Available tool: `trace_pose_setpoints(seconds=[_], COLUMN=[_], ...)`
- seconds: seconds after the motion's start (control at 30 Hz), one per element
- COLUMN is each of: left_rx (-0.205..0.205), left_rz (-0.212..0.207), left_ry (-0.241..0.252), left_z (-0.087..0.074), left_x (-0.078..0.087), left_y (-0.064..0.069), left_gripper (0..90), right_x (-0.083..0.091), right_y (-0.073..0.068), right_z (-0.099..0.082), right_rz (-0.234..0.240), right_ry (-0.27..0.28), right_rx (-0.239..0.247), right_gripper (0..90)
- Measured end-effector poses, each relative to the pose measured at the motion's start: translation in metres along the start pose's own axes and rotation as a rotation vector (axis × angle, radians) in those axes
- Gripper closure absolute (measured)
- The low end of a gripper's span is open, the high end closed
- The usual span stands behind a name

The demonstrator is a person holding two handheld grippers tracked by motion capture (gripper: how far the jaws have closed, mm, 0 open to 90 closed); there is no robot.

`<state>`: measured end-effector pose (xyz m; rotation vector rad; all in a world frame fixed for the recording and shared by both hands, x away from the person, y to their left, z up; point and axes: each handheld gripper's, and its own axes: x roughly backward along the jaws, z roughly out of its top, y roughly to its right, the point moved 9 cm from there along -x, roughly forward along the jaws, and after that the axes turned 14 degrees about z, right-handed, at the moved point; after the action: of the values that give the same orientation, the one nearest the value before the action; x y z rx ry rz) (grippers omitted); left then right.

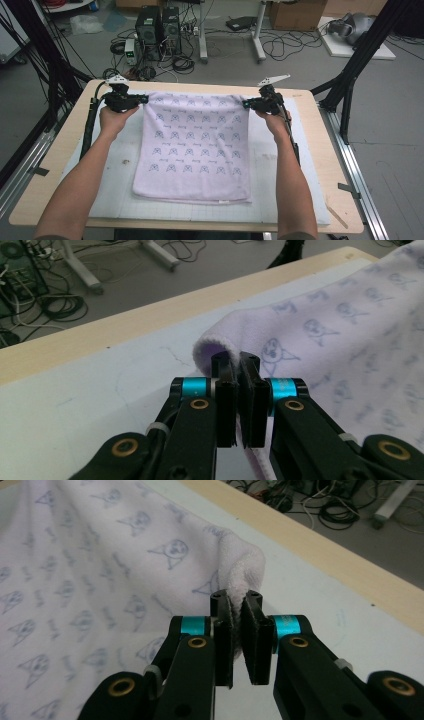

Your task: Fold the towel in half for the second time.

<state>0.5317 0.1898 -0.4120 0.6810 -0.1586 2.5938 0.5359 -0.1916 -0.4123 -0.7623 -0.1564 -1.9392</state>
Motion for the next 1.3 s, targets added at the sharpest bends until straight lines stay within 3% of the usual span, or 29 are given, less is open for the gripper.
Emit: trace_pose_setpoints(seconds=[0.2,0.3,0.33,0.43,0.57,0.7,0.83,0.9,1.0,1.1,1.2,1.3], left_rx=[-0.022,-0.025,-0.028,-0.050,-0.077,-0.072,-0.088,-0.088,-0.105,-0.113,-0.114,-0.122], left_rz=[-0.028,-0.051,-0.055,-0.074,-0.106,-0.139,-0.169,-0.180,-0.184,-0.178,-0.180,-0.169], left_ry=[0.011,0.036,0.039,0.049,0.049,0.041,-0.015,-0.035,-0.074,-0.104,-0.097,-0.094], left_z=[-0.013,-0.018,-0.020,-0.032,-0.056,-0.081,-0.112,-0.124,-0.135,-0.136,-0.128,-0.117], left_x=[0.021,0.037,0.041,0.057,0.077,0.092,0.099,0.101,0.102,0.102,0.103,0.100], left_y=[0.010,0.017,0.019,0.028,0.042,0.051,0.060,0.064,0.067,0.065,0.064,0.063], left_gripper=[86.2,86.2,86.2,86.2,86.1,86.0,85.4,84.6,78.1,59.2,50.0,41.7], right_x=[0.009,0.019,0.022,0.027,0.031,0.031,0.027,0.025,0.025,0.027,0.033,0.029], right_y=[-0.018,-0.032,-0.040,-0.056,-0.079,-0.096,-0.107,-0.110,-0.114,-0.113,-0.111,-0.111], right_z=[-0.012,-0.011,-0.012,-0.021,-0.044,-0.070,-0.093,-0.101,-0.108,-0.113,-0.108,-0.104], right_rz=[0.079,0.081,0.103,0.114,0.141,0.168,0.193,0.208,0.195,0.181,0.156,0.151], right_ry=[-0.002,0.024,0.048,0.046,0.024,0.014,0.001,-0.038,-0.050,-0.058,-0.020,-0.019], right_rx=[-0.022,0.024,0.022,0.044,0.052,0.040,0.027,0.014,0.031,0.015,0.016,0.024], right_gripper=[84.3,84.3,84.3,84.3,84.3,84.2,83.6,81.9,77.3,65.0,52.0,46.6])
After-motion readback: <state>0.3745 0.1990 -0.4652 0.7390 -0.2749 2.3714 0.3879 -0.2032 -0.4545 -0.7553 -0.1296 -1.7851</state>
